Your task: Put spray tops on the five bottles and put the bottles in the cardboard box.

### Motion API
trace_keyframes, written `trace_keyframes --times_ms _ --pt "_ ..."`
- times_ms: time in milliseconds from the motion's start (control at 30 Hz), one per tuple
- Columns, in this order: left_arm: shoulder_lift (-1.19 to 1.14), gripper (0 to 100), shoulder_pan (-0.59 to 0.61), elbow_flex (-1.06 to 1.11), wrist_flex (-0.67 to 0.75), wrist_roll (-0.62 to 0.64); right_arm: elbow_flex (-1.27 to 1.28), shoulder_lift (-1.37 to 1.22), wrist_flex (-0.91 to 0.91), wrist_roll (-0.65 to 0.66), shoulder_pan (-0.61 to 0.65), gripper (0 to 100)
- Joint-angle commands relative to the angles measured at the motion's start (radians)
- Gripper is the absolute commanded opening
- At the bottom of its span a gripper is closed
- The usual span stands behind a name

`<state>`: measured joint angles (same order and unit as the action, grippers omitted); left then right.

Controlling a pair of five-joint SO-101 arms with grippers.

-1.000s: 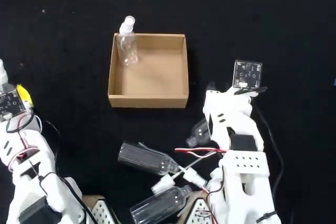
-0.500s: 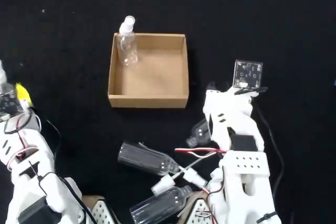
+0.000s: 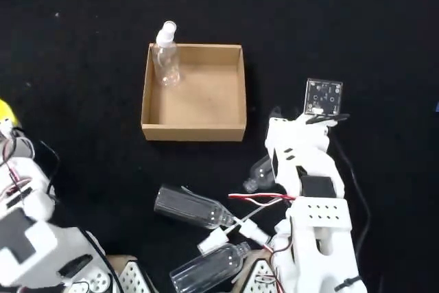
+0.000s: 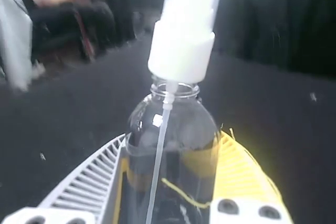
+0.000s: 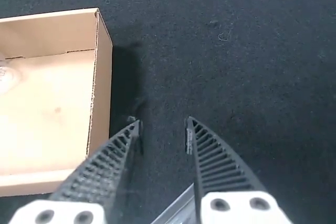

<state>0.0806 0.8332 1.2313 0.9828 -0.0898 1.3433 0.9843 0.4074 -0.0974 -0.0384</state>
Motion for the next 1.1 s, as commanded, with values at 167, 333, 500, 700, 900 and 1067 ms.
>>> trace_keyframes --times_ms 167,333,500,700,900,1067 --pt "-0.269 13 0.021 0.008 0.405 0.005 -0.004 -0.005 -0.031 0.011 -0.014 12.0" --pt "-0.368 13 0.024 0.008 0.491 0.005 -0.004 -0.005 -0.031 0.011 -0.014 12.0" --pt "-0.471 13 0.024 0.008 0.611 0.005 -0.004 -0.005 -0.031 0.011 -0.014 12.0" --pt "-0.600 13 0.033 -0.007 0.678 0.005 -0.004 -0.005 -0.031 0.011 -0.014 12.0" --pt "-0.655 13 0.087 -0.090 0.678 0.009 -0.004 -0.005 -0.031 0.011 -0.014 12.0" --pt "-0.640 25 0.093 -0.094 0.678 0.011 -0.004 -0.005 -0.031 0.012 -0.014 12.0"
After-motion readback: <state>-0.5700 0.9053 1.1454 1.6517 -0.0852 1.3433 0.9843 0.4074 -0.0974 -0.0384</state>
